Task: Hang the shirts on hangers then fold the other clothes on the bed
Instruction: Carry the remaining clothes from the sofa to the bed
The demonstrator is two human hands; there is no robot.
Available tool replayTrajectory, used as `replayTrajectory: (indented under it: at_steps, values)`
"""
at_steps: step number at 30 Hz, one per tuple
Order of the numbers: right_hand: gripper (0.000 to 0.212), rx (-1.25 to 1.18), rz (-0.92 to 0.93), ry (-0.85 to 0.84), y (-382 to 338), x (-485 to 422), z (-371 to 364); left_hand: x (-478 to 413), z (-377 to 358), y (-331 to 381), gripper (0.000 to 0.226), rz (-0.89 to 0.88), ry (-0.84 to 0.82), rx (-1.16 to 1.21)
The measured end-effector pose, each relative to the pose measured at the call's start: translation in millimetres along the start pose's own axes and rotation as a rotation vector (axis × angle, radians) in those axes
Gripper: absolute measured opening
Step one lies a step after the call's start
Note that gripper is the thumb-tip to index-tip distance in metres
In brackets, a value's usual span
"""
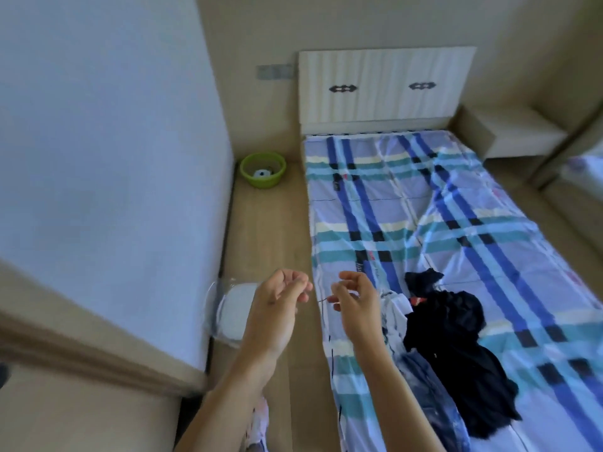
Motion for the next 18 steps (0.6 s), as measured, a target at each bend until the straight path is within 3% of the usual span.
replayTrajectory:
  at_steps: [6,13,18]
  values:
    - [0.012,-0.070,-0.119,0.266,-4.4,-61.0,32.9,-111.6,-53.9,16.3,0.032,0.058,-0.273,-0.063]
    - [0.015,-0.149,-0.278,0.535,22.0,-105.1,85.1,-194.3,-152.7,0.3,0.020,0.172,-0.568,-0.173]
    - [0.015,-0.170,-0.325,0.589,37.9,-169.2,109.8,-249.3,-202.0,-9.3,0.024,0.200,-0.602,-0.225]
Point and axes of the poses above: each hand's wrist, its own x-axis away from the middle knuckle, its own z-axis out of the back of the hand, y = z × x, the point moved 10 cm from there along -x, towards the middle knuckle, and after that the axes turned 15 degrees about x, right-handed, at the moved point
